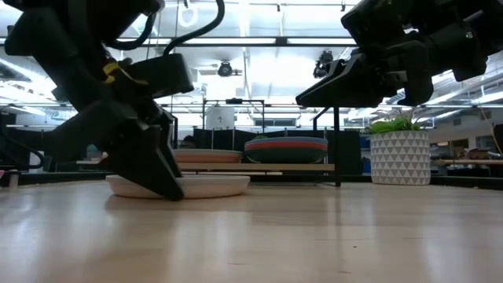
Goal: Place and stack plates onto a shelf
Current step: Stack the gray plate on top of the light blue plate on the shelf
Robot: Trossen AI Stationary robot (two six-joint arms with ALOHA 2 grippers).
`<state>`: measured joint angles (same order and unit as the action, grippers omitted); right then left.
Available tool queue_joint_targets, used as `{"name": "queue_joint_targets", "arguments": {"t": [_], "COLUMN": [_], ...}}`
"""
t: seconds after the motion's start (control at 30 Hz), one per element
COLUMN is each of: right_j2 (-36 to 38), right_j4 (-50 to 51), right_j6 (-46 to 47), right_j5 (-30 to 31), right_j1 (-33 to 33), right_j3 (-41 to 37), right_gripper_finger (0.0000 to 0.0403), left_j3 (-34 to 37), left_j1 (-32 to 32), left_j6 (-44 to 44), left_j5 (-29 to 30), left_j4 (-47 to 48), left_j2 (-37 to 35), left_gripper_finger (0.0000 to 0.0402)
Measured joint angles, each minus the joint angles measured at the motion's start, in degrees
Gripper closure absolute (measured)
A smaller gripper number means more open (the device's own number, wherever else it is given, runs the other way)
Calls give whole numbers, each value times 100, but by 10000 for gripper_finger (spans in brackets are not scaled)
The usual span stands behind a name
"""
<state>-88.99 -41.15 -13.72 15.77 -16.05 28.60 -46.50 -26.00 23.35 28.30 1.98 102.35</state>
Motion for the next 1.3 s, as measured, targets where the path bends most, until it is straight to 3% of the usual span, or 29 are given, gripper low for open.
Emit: {"name": "queue_joint_targets", "arguments": {"t": [0.3,0.43,0.6,0.73,1.0,1.17,1.3], "right_j2": [0,0,0,0,0,0,0], "right_j4": [7,-7,-39,-23,-9,-9,38], "right_j6": [-13,-13,-1,0,-19,2,79], "right_j5": [-21,-24,-42,-41,-42,-42,-42], "right_j1": [0,0,0,0,0,-40,-123], "right_j3": [0,0,0,0,0,0,0], "right_gripper_finger": [304,304,304,304,304,304,304], "left_j3": [-38,-366,-1046,-1281,-1285,-1174,-713], "left_j1": [73,98,276,534,1660,2554,3211], "left_j6": [-151,-474,-904,-1333,-2409,-2872,-3212], "left_j5": [-257,-371,-139,45,-40,-867,-1070], "left_j4": [64,703,1981,2407,2371,1729,1219], "left_j2": [-54,-363,-891,-1267,-1744,-1766,-1766], "left_gripper_finger": [385,387,387,388,388,389,389]}}
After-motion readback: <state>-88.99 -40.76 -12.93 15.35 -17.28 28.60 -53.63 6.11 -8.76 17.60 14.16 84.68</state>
